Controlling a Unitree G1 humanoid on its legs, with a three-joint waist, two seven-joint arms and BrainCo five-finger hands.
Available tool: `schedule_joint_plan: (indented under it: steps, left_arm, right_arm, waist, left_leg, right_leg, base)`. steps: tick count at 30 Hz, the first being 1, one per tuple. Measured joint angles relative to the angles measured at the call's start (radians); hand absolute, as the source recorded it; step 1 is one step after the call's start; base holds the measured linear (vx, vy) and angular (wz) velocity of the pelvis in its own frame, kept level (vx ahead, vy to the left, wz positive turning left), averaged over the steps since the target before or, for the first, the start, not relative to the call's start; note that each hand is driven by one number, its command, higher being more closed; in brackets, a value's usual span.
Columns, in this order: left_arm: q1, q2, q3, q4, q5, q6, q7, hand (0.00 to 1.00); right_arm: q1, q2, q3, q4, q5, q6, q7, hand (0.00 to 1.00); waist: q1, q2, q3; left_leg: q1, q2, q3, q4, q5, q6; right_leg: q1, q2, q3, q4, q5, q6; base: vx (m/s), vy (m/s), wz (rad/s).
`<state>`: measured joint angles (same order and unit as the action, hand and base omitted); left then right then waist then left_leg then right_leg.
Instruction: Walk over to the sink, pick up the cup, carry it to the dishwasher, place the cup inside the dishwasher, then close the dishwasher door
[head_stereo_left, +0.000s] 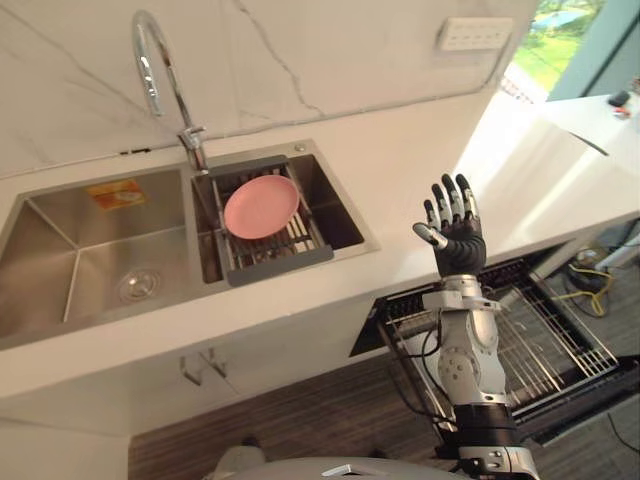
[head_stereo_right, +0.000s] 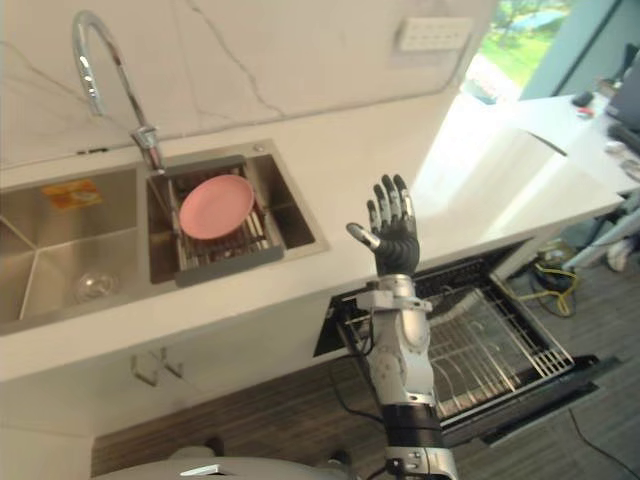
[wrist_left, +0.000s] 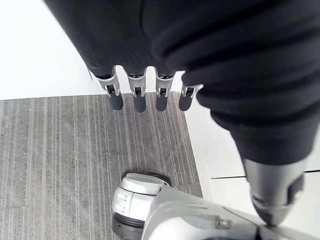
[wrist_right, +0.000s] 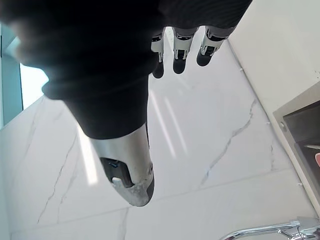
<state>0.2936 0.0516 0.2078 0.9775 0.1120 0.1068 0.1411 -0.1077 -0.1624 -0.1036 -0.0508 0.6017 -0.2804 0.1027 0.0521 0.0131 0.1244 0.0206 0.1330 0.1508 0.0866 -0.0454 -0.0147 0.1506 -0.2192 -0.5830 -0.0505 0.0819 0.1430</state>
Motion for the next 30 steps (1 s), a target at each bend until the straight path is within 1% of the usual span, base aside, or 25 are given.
schedule_joint_plan:
  steps: [1,3,5,6,7,8,9,10,11,12,13,14,15,16,17,18,19,25,26,28,29,30]
  left_arm:
    - [0.002,-0.005,-0.002,0.001,0.038,0.000,0.000,0.00]
    - [0.015,-0.010,-0.014,0.002,0.071,0.003,-0.001,0.00]
    - [0.017,-0.009,-0.015,0.014,0.075,0.009,-0.002,0.00]
    - [0.021,-0.003,-0.017,0.016,0.097,0.008,-0.002,0.00]
    - [0.024,0.011,-0.029,0.015,0.121,0.005,-0.003,0.00]
    - [0.024,0.018,-0.036,0.016,0.133,0.004,-0.003,0.00]
    - [0.024,0.031,-0.059,0.016,0.155,0.003,-0.004,0.00]
    - [0.024,0.045,-0.068,0.015,0.169,0.001,-0.006,0.00]
    - [0.024,0.053,-0.072,0.014,0.169,0.001,-0.008,0.00]
    - [0.022,0.063,-0.073,0.013,0.166,0.002,-0.014,0.00]
    - [0.013,0.069,-0.073,0.013,0.165,0.004,-0.017,0.00]
    - [-0.007,0.082,-0.071,0.013,0.164,0.005,-0.018,0.00]
    - [-0.018,0.086,-0.071,0.012,0.165,0.004,-0.019,0.00]
    - [-0.037,0.088,-0.069,0.011,0.165,0.002,-0.019,0.00]
    - [-0.039,0.097,-0.062,-0.003,0.165,-0.001,-0.019,0.00]
    - [-0.038,0.102,-0.062,-0.012,0.165,-0.004,-0.020,0.00]
    - [-0.046,0.088,-0.092,-0.046,0.176,0.003,-0.040,0.00]
    - [-0.045,0.086,-0.091,-0.045,0.173,0.003,-0.041,0.00]
    - [-0.045,0.082,-0.085,-0.045,0.146,0.004,-0.048,0.00]
    - [-0.045,0.064,-0.051,-0.044,0.079,0.012,-0.064,0.00]
    - [-0.042,0.054,-0.043,-0.044,0.024,0.022,-0.069,0.00]
    - [-0.039,0.042,-0.021,-0.043,-0.028,0.033,-0.090,0.00]
  right_arm:
    - [-0.001,-0.007,-0.009,0.000,-0.001,-0.003,-0.016,0.00]
    - [-0.002,-0.001,-0.016,0.000,-0.006,-0.011,-0.033,0.00]
    - [-0.002,0.009,-0.016,0.000,-0.022,-0.023,-0.059,0.00]
    - [-0.001,0.013,-0.021,0.000,-0.026,-0.024,-0.072,0.00]
    - [0.000,0.020,-0.025,-0.004,-0.035,-0.031,-0.089,0.00]
    - [0.003,0.023,-0.029,-0.007,-0.042,-0.036,-0.095,0.00]
    - [0.015,0.029,-0.033,-0.009,-0.061,-0.047,-0.112,0.00]
    - [0.027,0.034,-0.038,-0.011,-0.063,-0.048,-0.130,0.00]
    - [0.030,0.036,-0.039,-0.011,-0.064,-0.048,-0.136,0.00]
    - [0.033,0.036,-0.041,-0.013,-0.071,-0.048,-0.137,0.00]
    - [0.043,0.038,-0.043,-0.018,-0.082,-0.048,-0.136,0.00]
    - [0.056,0.039,-0.043,-0.027,-0.097,-0.048,-0.134,0.00]
    - [0.060,0.039,-0.044,-0.036,-0.100,-0.048,-0.133,0.00]
    - [0.065,0.039,-0.048,-0.062,-0.102,-0.049,-0.131,0.00]
    - [0.064,0.039,-0.060,-0.091,-0.103,-0.052,-0.128,0.00]
    - [0.063,0.036,-0.064,-0.103,-0.102,-0.059,-0.125,0.00]
    - [0.058,0.005,-0.138,-0.109,-0.137,-0.066,-0.108,0.00]
    - [0.058,0.005,-0.138,-0.109,-0.136,-0.066,-0.108,0.00]
    - [0.058,0.005,-0.136,-0.109,-0.131,-0.066,-0.108,0.00]
    - [0.054,0.005,-0.128,-0.109,-0.110,-0.065,-0.107,0.00]
    - [0.052,0.005,-0.123,-0.110,-0.086,-0.062,-0.106,0.00]
    - [0.046,0.005,-0.110,-0.110,-0.061,-0.051,-0.106,0.00]
  waist:
    - [0.004,0.009,0.000]
    - [0.012,0.015,-0.002]
    - [0.011,0.010,0.000]
    - [0.009,-0.006,0.004]
    - [0.004,-0.020,0.007]
    - [-0.002,-0.026,0.010]
    - [-0.012,-0.026,0.011]
    - [-0.024,-0.029,0.013]
    - [-0.029,-0.034,0.016]
    - [-0.038,-0.032,0.017]
    - [-0.049,-0.031,0.028]
    - [-0.051,-0.044,0.033]
    - [-0.052,-0.048,0.037]
    - [-0.053,-0.056,0.039]
    - [-0.052,-0.073,0.037]
    - [-0.054,-0.092,0.038]
    - [-0.049,-0.045,0.046]
    - [-0.043,-0.043,0.046]
    - [-0.041,-0.041,0.047]
    - [-0.024,-0.038,0.046]
    - [-0.012,-0.036,0.046]
    - [0.001,-0.031,0.046]
  left_leg:
    - [0.003,-0.005,-0.003,0.002,0.014,-0.027]
    - [0.022,-0.022,-0.008,-0.027,0.033,-0.061]
    - [0.044,-0.043,-0.009,-0.070,0.045,-0.067]
    - [0.056,-0.058,-0.009,-0.093,0.044,-0.060]
    - [0.069,-0.076,-0.009,-0.106,0.034,-0.060]
    - [0.075,-0.084,-0.014,-0.110,0.031,-0.057]
    - [0.084,-0.086,-0.021,-0.111,0.028,-0.052]
    - [0.091,-0.086,-0.035,-0.103,0.029,-0.051]
    - [0.098,-0.088,-0.043,-0.101,0.029,-0.045]
    - [0.112,-0.087,-0.058,-0.097,0.027,-0.038]
    - [0.120,-0.075,-0.080,-0.087,0.020,-0.032]
    - [0.117,-0.056,-0.102,-0.076,0.013,-0.035]
    - [0.114,-0.048,-0.113,-0.069,0.009,-0.038]
    - [0.109,-0.042,-0.123,-0.056,-0.001,-0.046]
    - [0.092,-0.055,-0.126,-0.033,-0.013,-0.055]
    - [0.088,-0.075,-0.129,-0.026,-0.027,-0.059]
    - [0.067,-0.053,-0.123,0.035,-0.089,-0.063]
    - [0.059,-0.053,-0.132,0.049,-0.091,-0.063]
    - [0.045,-0.051,-0.144,0.074,-0.098,-0.063]
    - [0.040,-0.048,-0.147,0.085,-0.100,-0.065]
    - [0.037,-0.046,-0.144,0.083,-0.100,-0.065]
    - [0.034,-0.040,-0.136,0.081,-0.099,-0.065]
  right_leg:
    - [0.000,-0.013,-0.007,0.026,-0.007,0.001]
    - [-0.007,-0.042,-0.006,0.075,-0.028,0.019]
    - [-0.019,-0.071,0.001,0.120,-0.049,0.028]
    - [-0.035,-0.097,0.008,0.163,-0.073,0.034]
    - [-0.055,-0.131,0.022,0.226,-0.099,0.038]
    - [-0.065,-0.148,0.031,0.265,-0.107,0.032]
    - [-0.113,-0.177,0.083,0.386,-0.105,0.007]
    - [-0.168,-0.190,0.167,0.502,-0.087,-0.049]
    - [-0.189,-0.192,0.209,0.548,-0.070,-0.074]
    - [-0.216,-0.192,0.264,0.610,-0.043,-0.111]
    - [-0.252,-0.171,0.333,0.658,-0.069,-0.103]
    - [-0.260,-0.112,0.370,0.641,-0.179,-0.091]
    - [-0.264,-0.079,0.382,0.620,-0.210,-0.086]
    - [-0.271,-0.024,0.391,0.550,-0.227,-0.084]
    - [-0.265,0.011,0.404,0.447,-0.169,-0.088]
    - [-0.265,0.016,0.406,0.404,-0.114,-0.071]
    - [-0.152,0.063,0.391,0.183,-0.080,-0.034]
    - [-0.146,0.063,0.378,0.180,-0.080,-0.034]
    - [-0.141,0.063,0.369,0.177,-0.080,-0.033]
    - [-0.135,0.065,0.358,0.170,-0.076,-0.032]
    - [-0.133,0.067,0.355,0.155,-0.068,-0.033]
    - [-0.127,0.071,0.351,0.124,-0.057,-0.040]
  base:
    - [0.05,0.109,0.49]
    - [0.09,0.141,0.24]
    - [0.07,0.102,0.14]
    - [0.05,0.109,0.04]
    - [0.05,0.090,0.05]
    - [0.05,0.092,0.13]
    - [0.05,0.098,0.22]
    - [0.04,0.100,0.24]
    - [0.04,0.080,0.23]
    - [0.09,0.052,0.29]
    - [0.14,0.001,0.43]
    - [0.13,-0.026,0.44]
    - [0.10,-0.068,0.44]
    - [0.04,-0.069,0.36]
    - [0.03,-0.088,0.33]
    - [0.01,-0.064,0.18]
    - [-0.01,-0.030,0.06]
    - [0.00,0.000,0.05]
    - [-0.02,-0.007,0.22]
    - [-0.03,-0.013,0.11]
    - [-0.05,-0.020,-0.06]
    - [-0.05,-0.025,-0.08]
